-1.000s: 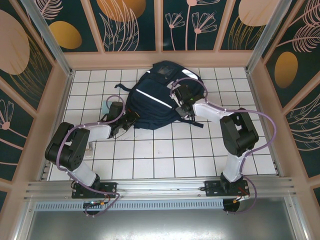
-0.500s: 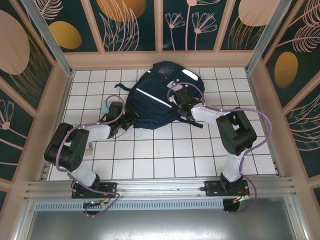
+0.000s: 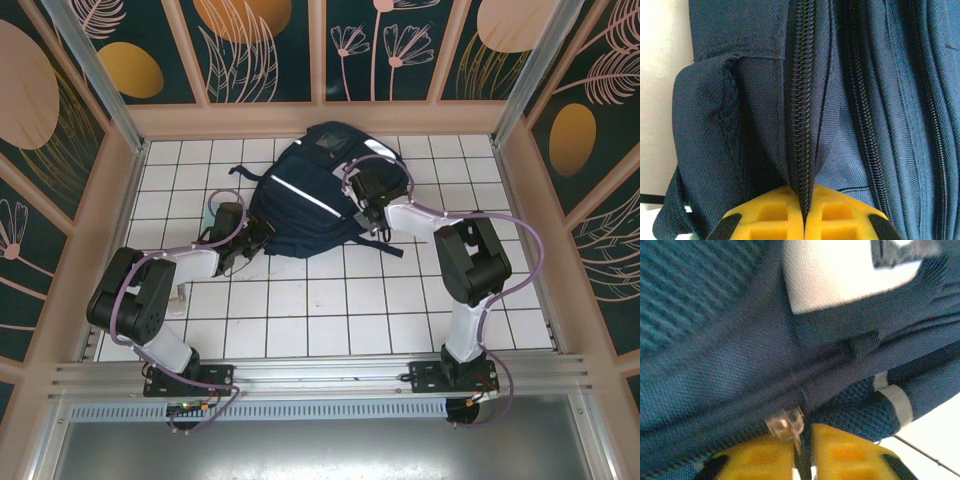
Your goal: Pack the student bag
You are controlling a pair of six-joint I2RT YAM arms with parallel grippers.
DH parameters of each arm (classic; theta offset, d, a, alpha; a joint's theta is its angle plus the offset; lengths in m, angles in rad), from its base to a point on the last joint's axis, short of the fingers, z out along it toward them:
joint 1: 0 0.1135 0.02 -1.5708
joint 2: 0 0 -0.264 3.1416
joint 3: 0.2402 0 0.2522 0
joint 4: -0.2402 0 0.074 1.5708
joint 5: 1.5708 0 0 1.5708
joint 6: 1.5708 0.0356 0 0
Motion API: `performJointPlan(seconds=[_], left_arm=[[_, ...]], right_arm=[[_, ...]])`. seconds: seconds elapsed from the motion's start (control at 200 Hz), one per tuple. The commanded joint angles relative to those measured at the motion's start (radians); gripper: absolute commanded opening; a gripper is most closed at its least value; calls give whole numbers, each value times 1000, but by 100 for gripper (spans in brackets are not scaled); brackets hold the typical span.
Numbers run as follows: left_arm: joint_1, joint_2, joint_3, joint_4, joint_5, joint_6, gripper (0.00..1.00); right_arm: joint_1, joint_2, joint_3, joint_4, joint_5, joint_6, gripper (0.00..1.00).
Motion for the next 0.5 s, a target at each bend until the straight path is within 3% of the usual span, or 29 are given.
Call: performJointPlan(seconds=[0.0, 0.085, 0.22, 0.34, 0.495], left_arm=[[26, -14, 14, 1, -45, 23, 2], [22, -24, 13, 11, -36, 17, 4], [1, -49, 17, 4, -39, 34, 11], [-21, -49, 35, -26, -40, 56, 18], [-39, -43, 31, -33, -40, 62, 22]], right_arm=[[-27, -61, 4, -125, -189, 84, 28], [-28, -99, -18, -125, -264, 108, 33], [-27, -163, -32, -153, -287, 138, 35], [-24, -234, -30, -153, -317, 174, 46], [-22, -309, -66, -39, -499, 229, 54]])
